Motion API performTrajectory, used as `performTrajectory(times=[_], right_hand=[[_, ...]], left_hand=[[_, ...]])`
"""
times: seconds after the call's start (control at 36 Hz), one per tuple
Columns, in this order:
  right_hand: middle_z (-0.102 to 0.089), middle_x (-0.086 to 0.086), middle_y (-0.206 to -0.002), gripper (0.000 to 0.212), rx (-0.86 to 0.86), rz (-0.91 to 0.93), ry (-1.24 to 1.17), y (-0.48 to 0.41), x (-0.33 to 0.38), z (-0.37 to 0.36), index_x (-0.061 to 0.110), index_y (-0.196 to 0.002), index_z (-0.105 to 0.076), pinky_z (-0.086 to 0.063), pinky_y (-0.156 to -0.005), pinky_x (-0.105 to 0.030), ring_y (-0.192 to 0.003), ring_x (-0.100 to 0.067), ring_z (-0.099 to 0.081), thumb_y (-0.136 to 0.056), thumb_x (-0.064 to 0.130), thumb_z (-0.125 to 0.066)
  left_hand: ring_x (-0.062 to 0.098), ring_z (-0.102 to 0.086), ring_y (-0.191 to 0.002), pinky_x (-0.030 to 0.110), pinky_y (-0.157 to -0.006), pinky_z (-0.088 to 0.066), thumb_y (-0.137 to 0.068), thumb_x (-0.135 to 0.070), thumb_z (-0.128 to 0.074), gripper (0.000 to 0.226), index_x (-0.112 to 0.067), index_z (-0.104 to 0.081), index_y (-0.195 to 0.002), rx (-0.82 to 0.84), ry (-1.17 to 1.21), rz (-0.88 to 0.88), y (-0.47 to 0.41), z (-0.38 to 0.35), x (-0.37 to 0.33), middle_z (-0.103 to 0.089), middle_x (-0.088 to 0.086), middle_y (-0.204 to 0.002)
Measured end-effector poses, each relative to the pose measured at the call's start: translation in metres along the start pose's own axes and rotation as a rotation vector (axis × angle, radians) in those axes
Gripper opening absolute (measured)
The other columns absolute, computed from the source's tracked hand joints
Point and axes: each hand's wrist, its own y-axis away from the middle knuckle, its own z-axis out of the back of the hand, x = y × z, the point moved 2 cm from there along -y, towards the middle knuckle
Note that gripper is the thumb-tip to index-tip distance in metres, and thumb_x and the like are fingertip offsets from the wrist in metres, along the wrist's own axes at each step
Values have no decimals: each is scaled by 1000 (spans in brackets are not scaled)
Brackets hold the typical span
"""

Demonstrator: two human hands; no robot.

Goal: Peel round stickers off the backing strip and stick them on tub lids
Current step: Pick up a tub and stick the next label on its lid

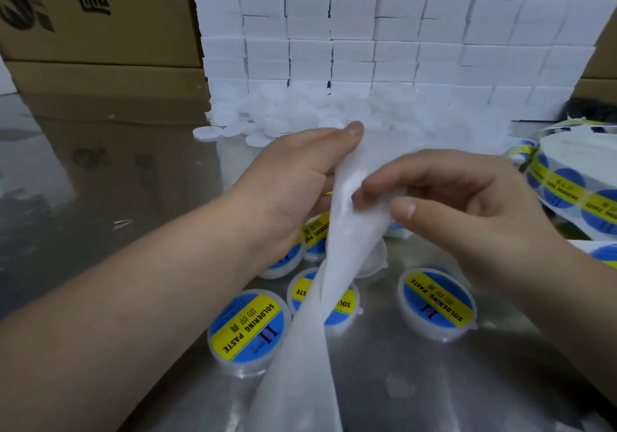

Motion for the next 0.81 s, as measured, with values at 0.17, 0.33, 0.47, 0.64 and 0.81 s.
performTrajectory(times=[0.17,0.33,0.47,0.64,0.81], right_hand=[[-73,3,-79,25,-152,68,-91,-2,-2,6,26,-74,-76,-54,-78,-34,-83,-20,-69,-69,28,-51],[-69,-1,-58,47,-351,-268,-4,-14,-20,16,22,-54,-69,-56,-65,-29,-58,-13,-67,-78,48,-39],[-73,0,-97,53,-380,-443,-126,-17,-25,17,18,-85,-72,-44,-99,-37,-98,-13,-66,-94,51,-32],[-66,-8,-105,44,-477,-261,-471,-17,-8,23,4,-110,-58,-45,-99,-36,-102,-20,-63,-88,40,-42],[-60,-5,-77,16,-755,-240,-419,-17,-13,35,16,-73,-61,-49,-79,-33,-74,-19,-61,-88,16,-53]], left_hand=[[29,-65,-94,43,-94,-47,-89,-21,-51,26,-4,-64,-103,-85,166,-3,-2,3,-3,-69,13,-100],[14,-59,-50,19,-51,-49,-61,-23,-54,15,-12,-61,-68,72,293,-43,10,-2,-12,-62,2,-60],[16,-53,-40,14,-45,-43,-51,-12,-60,11,-6,-54,-59,165,231,-42,16,-6,-12,-54,6,-49],[18,-52,-50,22,-52,-40,-46,-18,-64,18,-5,-63,-60,244,-156,-28,15,-6,-4,-55,8,-56],[17,-55,-57,26,-58,-44,-49,-26,-65,31,1,-60,-63,323,-335,33,18,-9,-3,-57,9,-63]])
